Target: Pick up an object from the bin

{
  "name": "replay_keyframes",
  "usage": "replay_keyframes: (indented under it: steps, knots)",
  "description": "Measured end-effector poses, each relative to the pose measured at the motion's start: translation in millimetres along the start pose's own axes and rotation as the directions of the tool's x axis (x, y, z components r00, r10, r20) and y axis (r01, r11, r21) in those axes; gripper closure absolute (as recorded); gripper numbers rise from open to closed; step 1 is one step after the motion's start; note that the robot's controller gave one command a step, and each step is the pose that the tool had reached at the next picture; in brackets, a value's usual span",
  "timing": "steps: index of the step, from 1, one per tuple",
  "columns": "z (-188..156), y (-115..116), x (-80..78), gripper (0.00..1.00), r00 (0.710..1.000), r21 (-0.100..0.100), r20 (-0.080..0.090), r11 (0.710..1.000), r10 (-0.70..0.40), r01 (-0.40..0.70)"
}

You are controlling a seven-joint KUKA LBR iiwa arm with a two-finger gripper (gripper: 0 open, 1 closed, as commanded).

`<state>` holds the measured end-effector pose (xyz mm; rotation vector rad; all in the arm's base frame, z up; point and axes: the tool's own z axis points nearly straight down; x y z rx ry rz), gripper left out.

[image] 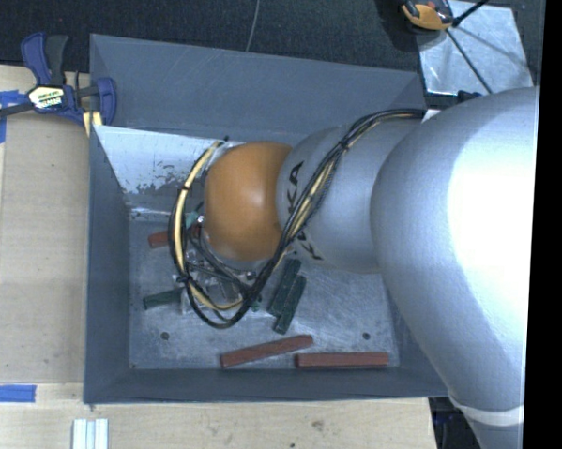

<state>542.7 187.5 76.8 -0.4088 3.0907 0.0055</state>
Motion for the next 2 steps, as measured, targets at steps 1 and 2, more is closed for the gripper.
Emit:
replay_keyframes:
  steps: [1, 2]
  knots:
    - [0, 0, 0.0, 1.00, 1.000, 0.000, 0.000, 1.000, 0.000, 0.000]
    - [-169, -5, -28.5, 1.00, 1.000, 0.001, -0.011, 1.000, 0.005, -0.005]
